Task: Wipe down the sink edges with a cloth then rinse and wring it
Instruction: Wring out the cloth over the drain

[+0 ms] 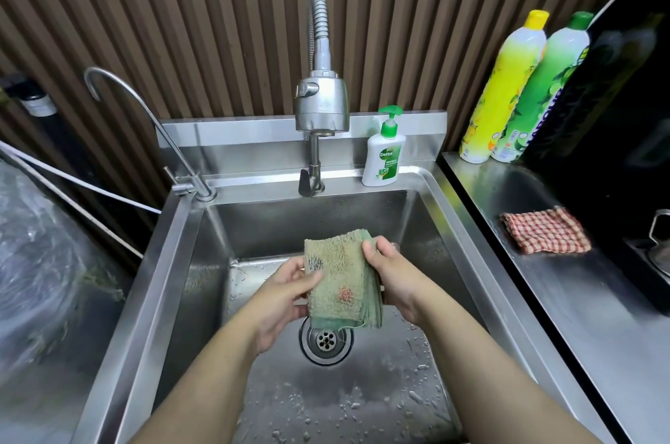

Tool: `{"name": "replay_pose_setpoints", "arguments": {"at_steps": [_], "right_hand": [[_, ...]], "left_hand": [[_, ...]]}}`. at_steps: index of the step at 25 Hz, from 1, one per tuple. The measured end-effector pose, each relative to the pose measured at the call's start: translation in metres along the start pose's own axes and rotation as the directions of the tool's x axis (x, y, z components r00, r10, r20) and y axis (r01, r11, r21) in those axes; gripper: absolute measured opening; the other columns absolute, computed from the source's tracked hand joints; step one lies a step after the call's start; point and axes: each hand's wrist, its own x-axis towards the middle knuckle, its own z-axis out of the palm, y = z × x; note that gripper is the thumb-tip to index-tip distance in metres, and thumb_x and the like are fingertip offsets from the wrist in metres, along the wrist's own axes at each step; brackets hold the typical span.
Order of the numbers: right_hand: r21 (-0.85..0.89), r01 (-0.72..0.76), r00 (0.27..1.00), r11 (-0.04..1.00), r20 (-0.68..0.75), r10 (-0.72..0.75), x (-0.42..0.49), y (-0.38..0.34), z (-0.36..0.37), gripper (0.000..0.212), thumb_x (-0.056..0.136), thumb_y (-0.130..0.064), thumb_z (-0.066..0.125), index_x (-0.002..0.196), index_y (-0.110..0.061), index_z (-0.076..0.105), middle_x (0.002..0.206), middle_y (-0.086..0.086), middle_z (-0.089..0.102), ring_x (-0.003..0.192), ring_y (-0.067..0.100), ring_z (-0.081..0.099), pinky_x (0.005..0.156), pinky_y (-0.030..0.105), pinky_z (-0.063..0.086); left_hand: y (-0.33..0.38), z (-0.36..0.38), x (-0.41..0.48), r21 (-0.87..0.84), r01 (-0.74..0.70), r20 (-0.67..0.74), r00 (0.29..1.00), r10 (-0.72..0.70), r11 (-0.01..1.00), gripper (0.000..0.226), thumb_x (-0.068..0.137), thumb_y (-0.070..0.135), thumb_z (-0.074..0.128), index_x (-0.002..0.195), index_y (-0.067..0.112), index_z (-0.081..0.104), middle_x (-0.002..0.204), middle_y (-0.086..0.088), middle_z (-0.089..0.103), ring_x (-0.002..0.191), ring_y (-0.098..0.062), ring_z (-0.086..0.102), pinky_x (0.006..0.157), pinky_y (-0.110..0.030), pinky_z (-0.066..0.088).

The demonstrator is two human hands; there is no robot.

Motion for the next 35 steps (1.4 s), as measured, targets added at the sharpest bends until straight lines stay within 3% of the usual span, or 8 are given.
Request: {"name": "replay_pose_setpoints", "arguments": {"at_steps": [8, 13, 17, 21, 24, 28, 32, 35], "right_hand": [[-0.001, -0.019, 0.992, 1.0, 0.126, 0.019, 0.01, 0.026, -0.007, 0.03, 0.09, 0.004, 0.051, 0.104, -0.022, 0.053, 0.075, 0.0, 0.07, 0.063, 0.015, 0.065, 0.044, 0.021, 0.044], [0.24, -0.079, 0.972, 0.968, 0.235, 0.021, 0.02, 0.043, -0.016, 0.018, 0.085, -0.008, 0.045, 0.081, -0.018, 0.06, 0.085, 0.004, 0.057, 0.074, 0.019, 0.052, 0.066, 0.033, 0.044], [-0.007, -0.047, 0.99, 0.999, 0.136, 0.047, 0.03, 0.051, -0.006, 0.028, 0.083, -0.005, 0.065, 0.07, -0.018, 0.044, 0.067, -0.005, 0.057, 0.067, 0.011, 0.058, 0.059, 0.025, 0.047], [-0.202, -0.032, 0.986, 0.979, 0.154, 0.064, 0.042, 0.053, -0.003, 0.041, 0.075, 0.007, 0.07, 0.093, -0.019, 0.044, 0.099, 0.006, 0.048, 0.08, 0.02, 0.056, 0.062, 0.03, 0.049], [-0.497, -0.069, 0.957, 0.865, 0.211, 0.197, 0.051, 0.049, 0.008, 0.07, 0.066, -0.015, 0.083, 0.124, -0.025, 0.044, 0.106, 0.003, 0.054, 0.09, 0.017, 0.057, 0.076, 0.026, 0.052], [-0.755, -0.07, 0.986, 0.652, 0.047, 0.161, 0.06, 0.063, 0.034, 0.041, 0.067, -0.019, 0.077, 0.105, -0.018, 0.063, 0.093, 0.003, 0.065, 0.084, 0.019, 0.061, 0.072, 0.026, 0.05], [-0.224, -0.22, 0.959, 0.949, 0.128, 0.252, 0.066, 0.083, 0.04, 0.04, 0.075, 0.007, 0.063, 0.104, -0.019, 0.055, 0.086, 0.002, 0.062, 0.078, 0.021, 0.062, 0.06, 0.028, 0.054], [-0.11, -0.219, 0.959, 0.969, 0.157, 0.235, 0.069, 0.084, 0.033, 0.045, 0.075, 0.011, 0.065, 0.101, -0.021, 0.047, 0.086, 0.003, 0.061, 0.073, 0.015, 0.059, 0.054, 0.018, 0.049]], "left_hand": [[-0.014, -0.02, 0.006, 0.069, 0.048, 0.016, 0.999, -0.049, 0.996, 0.011, 0.097, 0.016, 0.044, 0.105, 0.021, 0.048, 0.101, -0.016, 0.069, 0.087, -0.029, 0.066, 0.066, -0.04, 0.056], [-0.021, -0.043, 0.013, -0.114, 0.123, 0.137, 0.985, -0.107, 0.986, 0.014, 0.087, 0.032, 0.046, 0.089, 0.02, 0.051, 0.108, -0.017, 0.06, 0.094, -0.031, 0.06, 0.07, -0.039, 0.054], [-0.035, -0.047, 0.024, 0.081, 0.115, 0.103, 0.987, -0.123, 0.99, 0.018, 0.081, 0.02, 0.065, 0.081, 0.019, 0.048, 0.105, -0.021, 0.056, 0.093, -0.038, 0.061, 0.081, -0.044, 0.053], [-0.036, -0.044, 0.031, 0.022, 0.062, -0.013, 0.998, -0.062, 0.998, 0.038, 0.076, -0.009, 0.064, 0.091, 0.018, 0.041, 0.094, -0.02, 0.064, 0.08, -0.032, 0.066, 0.067, -0.04, 0.055], [-0.032, -0.042, 0.037, 0.032, 0.056, -0.048, 0.997, -0.054, 0.998, 0.043, 0.075, -0.009, 0.066, 0.093, 0.02, 0.041, 0.094, -0.02, 0.062, 0.079, -0.034, 0.063, 0.066, -0.039, 0.05], [-0.03, -0.04, 0.053, -0.02, 0.135, -0.233, 0.963, -0.136, 0.991, 0.044, 0.077, -0.003, 0.067, 0.096, 0.024, 0.038, 0.077, -0.011, 0.059, 0.062, -0.02, 0.056, 0.056, -0.029, 0.045], [-0.033, -0.036, 0.067, -0.051, 0.136, -0.33, 0.933, -0.146, 0.989, 0.041, 0.079, 0.0, 0.066, 0.093, 0.023, 0.035, 0.076, -0.011, 0.059, 0.063, -0.019, 0.055, 0.058, -0.029, 0.046], [-0.032, -0.038, 0.071, 0.031, 0.128, -0.306, 0.945, -0.113, 0.991, 0.041, 0.08, 0.002, 0.067, 0.086, 0.026, 0.034, 0.07, -0.008, 0.058, 0.057, -0.017, 0.053, 0.055, -0.029, 0.045]]}}
